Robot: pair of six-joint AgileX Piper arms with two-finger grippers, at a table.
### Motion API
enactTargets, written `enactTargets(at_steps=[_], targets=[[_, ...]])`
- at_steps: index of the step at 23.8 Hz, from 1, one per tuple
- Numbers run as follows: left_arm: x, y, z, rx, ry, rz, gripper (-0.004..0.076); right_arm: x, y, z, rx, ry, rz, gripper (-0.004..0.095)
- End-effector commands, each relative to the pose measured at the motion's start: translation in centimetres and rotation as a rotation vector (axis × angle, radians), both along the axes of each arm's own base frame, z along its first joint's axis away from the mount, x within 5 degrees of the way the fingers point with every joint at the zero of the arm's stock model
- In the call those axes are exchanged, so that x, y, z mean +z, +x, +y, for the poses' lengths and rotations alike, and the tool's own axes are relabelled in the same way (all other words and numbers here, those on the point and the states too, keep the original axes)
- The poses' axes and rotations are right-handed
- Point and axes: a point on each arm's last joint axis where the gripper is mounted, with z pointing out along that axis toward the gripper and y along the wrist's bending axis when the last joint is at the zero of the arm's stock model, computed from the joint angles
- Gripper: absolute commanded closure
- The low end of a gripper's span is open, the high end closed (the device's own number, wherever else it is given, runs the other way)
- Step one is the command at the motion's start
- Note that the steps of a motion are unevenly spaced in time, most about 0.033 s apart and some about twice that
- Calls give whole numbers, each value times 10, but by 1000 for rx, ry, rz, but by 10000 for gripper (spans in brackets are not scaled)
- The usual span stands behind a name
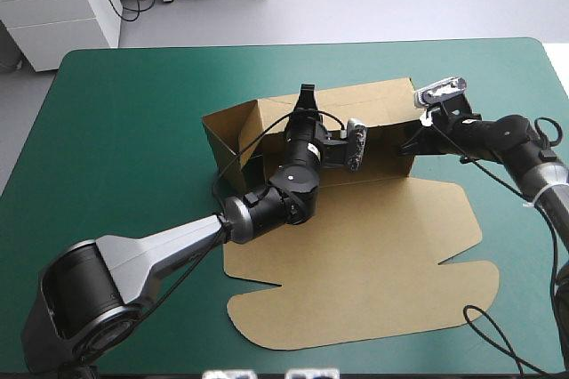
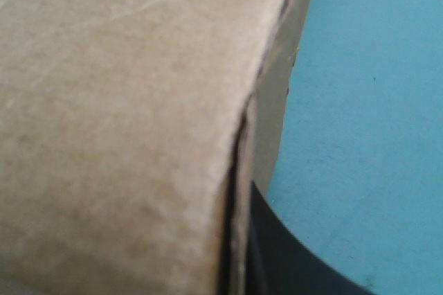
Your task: Fold the box
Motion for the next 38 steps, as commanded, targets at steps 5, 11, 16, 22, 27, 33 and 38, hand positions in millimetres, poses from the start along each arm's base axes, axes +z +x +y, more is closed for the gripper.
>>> enactTargets(at_steps=[5,11,16,22,27,33,38], targets=[[5,-7,-3,-9,-77,44,353,20,-4,7,14,67,-22,907],[10,-23,-15,-22,-103,-9,314,21,3,-1,-111,61,-47,907],[29,-68,-42,-37,-154,-220,341,25,21,-1,-133,86,1,907],[32,-102,-53,-23,-168,-250,353,35,26,0,-130,89,-2,907],[50,-106,-43,60,-158,-360,725,39,25,1,-127,106,12,907],[122,-118,-4,-39,-383,-352,716,37,22,0,-111,61,52,907],[168,-107,52,-20,-599,-291,716,40,19,2,-101,71,69,906]])
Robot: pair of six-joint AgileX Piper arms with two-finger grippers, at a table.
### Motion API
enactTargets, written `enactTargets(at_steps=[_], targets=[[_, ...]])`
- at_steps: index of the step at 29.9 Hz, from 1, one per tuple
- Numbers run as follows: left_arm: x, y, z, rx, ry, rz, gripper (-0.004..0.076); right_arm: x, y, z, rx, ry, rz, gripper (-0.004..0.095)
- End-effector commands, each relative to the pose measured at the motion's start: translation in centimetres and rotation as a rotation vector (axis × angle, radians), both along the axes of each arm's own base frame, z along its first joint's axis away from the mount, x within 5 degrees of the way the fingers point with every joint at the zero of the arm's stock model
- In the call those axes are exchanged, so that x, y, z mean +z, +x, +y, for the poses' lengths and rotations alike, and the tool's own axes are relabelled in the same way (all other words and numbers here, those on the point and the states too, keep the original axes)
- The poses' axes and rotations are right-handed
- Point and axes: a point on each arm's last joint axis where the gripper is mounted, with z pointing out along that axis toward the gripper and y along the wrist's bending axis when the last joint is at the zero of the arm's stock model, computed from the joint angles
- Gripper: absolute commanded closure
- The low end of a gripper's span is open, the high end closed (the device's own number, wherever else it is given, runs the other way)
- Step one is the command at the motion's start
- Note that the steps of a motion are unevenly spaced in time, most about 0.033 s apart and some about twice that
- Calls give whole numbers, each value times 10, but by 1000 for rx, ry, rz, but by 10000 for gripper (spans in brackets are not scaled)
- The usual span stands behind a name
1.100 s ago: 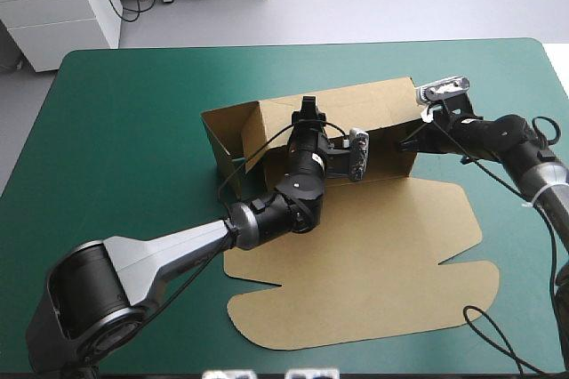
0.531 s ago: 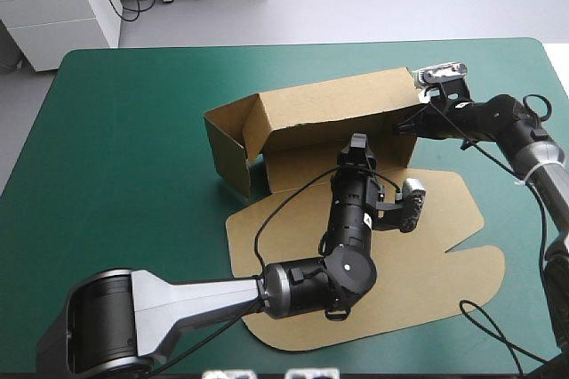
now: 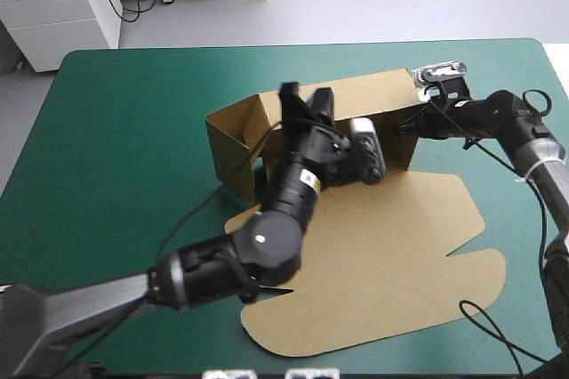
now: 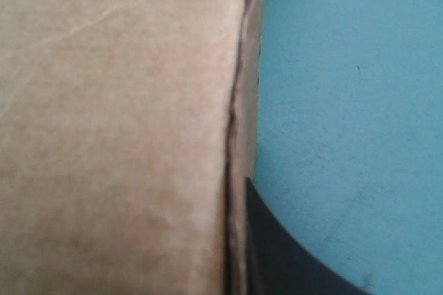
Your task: Fold the box
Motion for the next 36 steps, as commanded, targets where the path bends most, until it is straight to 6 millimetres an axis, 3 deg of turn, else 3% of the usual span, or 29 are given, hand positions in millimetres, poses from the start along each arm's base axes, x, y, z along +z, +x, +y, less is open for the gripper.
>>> enactTargets(at_steps=[1,4,9,20,27,32,36], targets=[[55,8,58,37,-227,-17,716,27,-9,4,8,31,-49,906],[71,25,106,114,-386,53,716,39,-16,10,27,17,-96,905],[80,49,177,259,-595,150,716,63,-25,29,48,8,-137,905],[57,87,289,501,-843,380,716,123,-42,62,14,-56,-111,905],[32,93,337,526,-1042,563,716,142,-40,65,-15,-63,41,905],[6,95,356,530,-1140,711,716,133,-25,75,-7,-26,163,905],[-8,95,364,562,-1156,774,716,109,-7,84,-27,20,259,905]])
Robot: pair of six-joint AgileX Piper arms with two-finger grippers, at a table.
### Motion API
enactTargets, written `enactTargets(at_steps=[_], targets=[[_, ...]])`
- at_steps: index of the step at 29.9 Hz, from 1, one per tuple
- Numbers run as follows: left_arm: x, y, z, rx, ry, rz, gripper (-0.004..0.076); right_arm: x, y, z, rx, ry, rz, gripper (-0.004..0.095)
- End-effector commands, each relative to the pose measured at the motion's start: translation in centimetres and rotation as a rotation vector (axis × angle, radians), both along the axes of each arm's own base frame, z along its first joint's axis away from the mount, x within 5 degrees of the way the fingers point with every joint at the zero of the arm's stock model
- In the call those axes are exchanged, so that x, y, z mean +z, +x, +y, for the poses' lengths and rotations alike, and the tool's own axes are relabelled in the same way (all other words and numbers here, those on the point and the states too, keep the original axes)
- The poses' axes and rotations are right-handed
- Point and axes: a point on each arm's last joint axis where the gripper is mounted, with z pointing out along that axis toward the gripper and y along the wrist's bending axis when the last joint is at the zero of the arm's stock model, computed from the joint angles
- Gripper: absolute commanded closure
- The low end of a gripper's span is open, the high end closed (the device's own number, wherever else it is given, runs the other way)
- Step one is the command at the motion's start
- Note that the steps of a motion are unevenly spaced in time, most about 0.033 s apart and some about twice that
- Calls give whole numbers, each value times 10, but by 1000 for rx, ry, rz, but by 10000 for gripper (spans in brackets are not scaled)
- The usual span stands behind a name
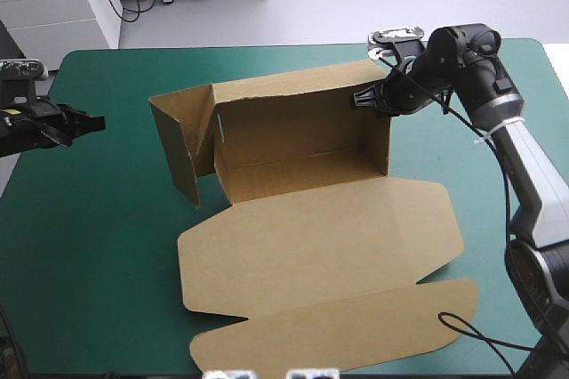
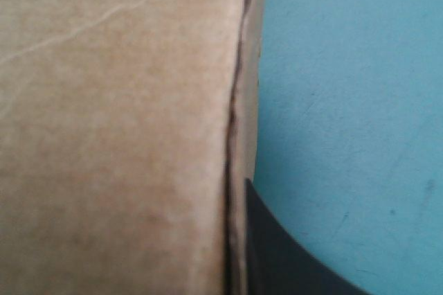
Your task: Fold the box
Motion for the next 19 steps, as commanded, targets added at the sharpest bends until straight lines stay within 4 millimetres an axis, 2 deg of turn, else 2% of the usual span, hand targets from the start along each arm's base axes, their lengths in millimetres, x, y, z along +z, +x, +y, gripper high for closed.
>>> enactTargets(at_steps=[1,9,14,16,19], targets=[[13,-5,0,11,-30,-71,716,7,1,6,-21,77,4,905],[7,-4,-2,1,-51,-45,716,-53,39,14,-15,5,113,904],[6,-5,-3,-9,-61,-32,716,-66,59,17,-33,17,18,897],[6,-5,-3,-10,-62,-30,716,-66,66,19,-42,34,-36,846],[6,-5,-3,-12,-63,-26,716,-66,72,20,-53,51,-90,690]])
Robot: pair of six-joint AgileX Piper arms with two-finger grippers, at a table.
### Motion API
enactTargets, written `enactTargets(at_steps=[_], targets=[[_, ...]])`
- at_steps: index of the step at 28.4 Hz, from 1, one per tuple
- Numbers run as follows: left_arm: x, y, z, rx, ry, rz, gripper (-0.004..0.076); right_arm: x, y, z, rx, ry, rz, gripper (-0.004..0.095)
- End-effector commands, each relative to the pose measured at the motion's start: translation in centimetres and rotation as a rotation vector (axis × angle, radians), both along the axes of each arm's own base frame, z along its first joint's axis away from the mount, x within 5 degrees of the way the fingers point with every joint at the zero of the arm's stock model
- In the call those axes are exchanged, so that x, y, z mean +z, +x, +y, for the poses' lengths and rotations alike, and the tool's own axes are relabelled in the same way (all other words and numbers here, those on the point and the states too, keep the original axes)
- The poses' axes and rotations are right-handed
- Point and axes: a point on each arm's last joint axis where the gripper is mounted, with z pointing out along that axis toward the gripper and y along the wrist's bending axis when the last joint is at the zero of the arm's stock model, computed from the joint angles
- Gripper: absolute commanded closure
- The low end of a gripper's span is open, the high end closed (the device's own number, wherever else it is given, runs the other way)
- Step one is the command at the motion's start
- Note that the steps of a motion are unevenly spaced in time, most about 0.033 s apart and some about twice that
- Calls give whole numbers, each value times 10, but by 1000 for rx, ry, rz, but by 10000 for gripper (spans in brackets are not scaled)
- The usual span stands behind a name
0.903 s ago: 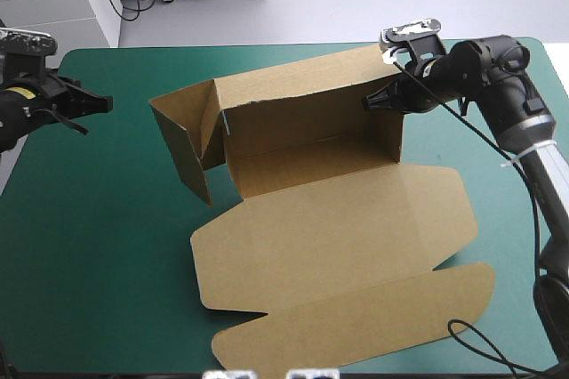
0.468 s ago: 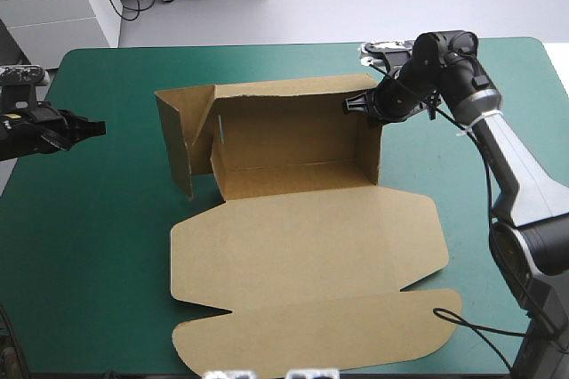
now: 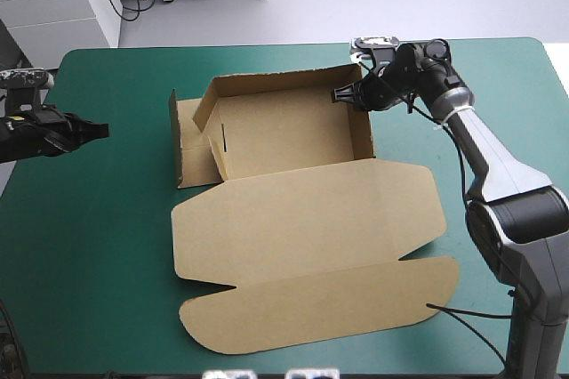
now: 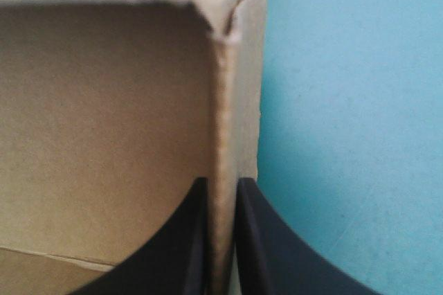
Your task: Fold the box
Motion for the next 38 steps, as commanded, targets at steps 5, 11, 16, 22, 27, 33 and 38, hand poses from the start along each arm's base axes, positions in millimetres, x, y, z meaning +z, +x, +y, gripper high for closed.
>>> enactTargets(at_steps=[5,11,16,22,27,33,38], targets=[[18,-4,-3,12,-4,-85,716,23,1,-1,3,12,-107,471],[18,-5,-3,8,-6,-79,716,76,-6,-6,47,-27,-205,463],[18,-5,-4,2,-14,-71,716,115,-20,-19,21,-124,-229,463],[15,-8,-7,-37,-16,-32,716,125,-25,-23,-8,-122,-242,485],[16,-7,-6,-33,-9,-43,716,107,-14,-18,-17,-110,-195,518],[16,-7,-6,-33,-11,-43,716,66,7,-4,15,-53,-85,518],[16,-8,-6,-35,-13,-41,716,23,27,1,17,-82,2,518]])
